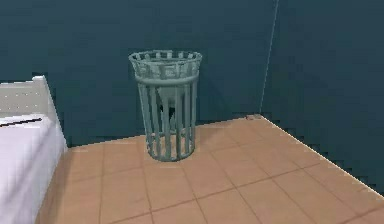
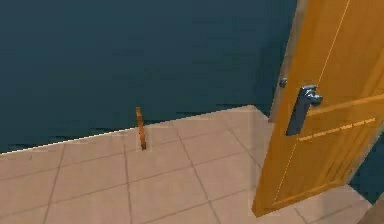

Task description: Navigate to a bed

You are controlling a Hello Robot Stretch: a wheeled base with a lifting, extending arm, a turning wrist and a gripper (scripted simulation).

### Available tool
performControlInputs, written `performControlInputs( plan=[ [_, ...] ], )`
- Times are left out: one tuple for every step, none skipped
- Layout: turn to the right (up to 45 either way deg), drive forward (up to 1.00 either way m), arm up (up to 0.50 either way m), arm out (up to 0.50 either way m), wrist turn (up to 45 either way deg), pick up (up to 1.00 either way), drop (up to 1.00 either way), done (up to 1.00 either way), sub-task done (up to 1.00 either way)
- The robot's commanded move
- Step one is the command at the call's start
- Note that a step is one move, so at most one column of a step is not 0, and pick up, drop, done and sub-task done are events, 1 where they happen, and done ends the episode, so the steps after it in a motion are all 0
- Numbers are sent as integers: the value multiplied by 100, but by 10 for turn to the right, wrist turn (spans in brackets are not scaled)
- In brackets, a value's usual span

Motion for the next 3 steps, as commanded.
performControlInputs(
  plan=[
    [-450,0,0,0,0,0,0,0,0],
    [-180,0,0,0,0,0,0,0,0],
    [0,0,0,0,0,0,0,100,0]
  ],
)
